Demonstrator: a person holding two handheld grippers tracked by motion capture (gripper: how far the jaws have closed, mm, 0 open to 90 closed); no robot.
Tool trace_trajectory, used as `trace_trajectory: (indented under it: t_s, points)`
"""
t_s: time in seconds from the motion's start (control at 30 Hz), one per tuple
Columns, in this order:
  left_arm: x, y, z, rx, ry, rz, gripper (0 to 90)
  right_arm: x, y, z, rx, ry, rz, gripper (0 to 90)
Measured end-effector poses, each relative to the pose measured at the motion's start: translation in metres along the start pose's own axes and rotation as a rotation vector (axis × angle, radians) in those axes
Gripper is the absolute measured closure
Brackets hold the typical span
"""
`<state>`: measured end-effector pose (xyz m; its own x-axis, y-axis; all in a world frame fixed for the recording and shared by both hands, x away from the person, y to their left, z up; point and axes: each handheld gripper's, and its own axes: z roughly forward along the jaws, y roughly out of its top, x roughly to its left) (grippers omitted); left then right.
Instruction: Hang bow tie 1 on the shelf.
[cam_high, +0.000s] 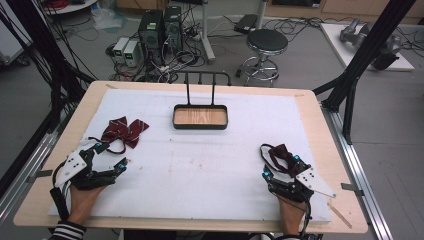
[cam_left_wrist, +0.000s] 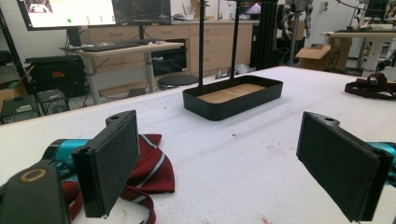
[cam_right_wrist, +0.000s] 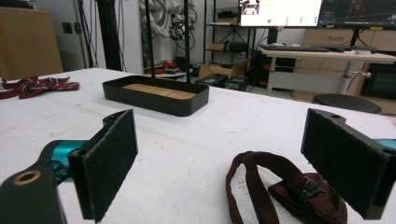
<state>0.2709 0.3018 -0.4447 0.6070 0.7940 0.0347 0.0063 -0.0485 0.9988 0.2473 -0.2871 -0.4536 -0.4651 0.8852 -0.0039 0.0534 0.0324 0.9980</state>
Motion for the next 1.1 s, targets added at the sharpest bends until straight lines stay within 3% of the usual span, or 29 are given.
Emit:
trace_trajectory:
  t_s: [0.3, 0.43, 0.47, 0.63, 0.73, 0.83, 1.1]
  points:
    - [0.011, 0.022, 0.001, 0.043, -0.026, 0.026, 13.7, 0.000, 0.000, 0.000, 0.002, 0.000, 0.000, 9.9]
    - [0.019, 0.034, 0.003, 0.084, -0.044, 0.032, 13.7, 0.000, 0.000, 0.000, 0.003, 0.001, -0.007, 9.9]
    - [0.022, 0.038, 0.006, 0.116, -0.051, 0.035, 13.7, 0.000, 0.000, 0.000, 0.003, 0.000, -0.007, 9.9]
    - [0.035, 0.050, 0.015, 0.185, -0.074, 0.051, 13.7, 0.000, 0.000, 0.001, 0.001, 0.002, -0.008, 9.9]
    - [0.040, 0.055, 0.019, 0.207, -0.085, 0.050, 13.7, 0.000, 0.000, 0.001, 0.002, 0.003, -0.008, 9.9]
    - [0.050, 0.062, 0.029, 0.274, -0.137, 0.045, 13.7, 0.000, 0.000, 0.001, 0.001, 0.002, -0.008, 9.9]
    - [0.064, 0.068, 0.044, 0.376, -0.181, 0.062, 14.0, 0.000, 0.000, 0.001, 0.001, 0.002, -0.009, 9.9]
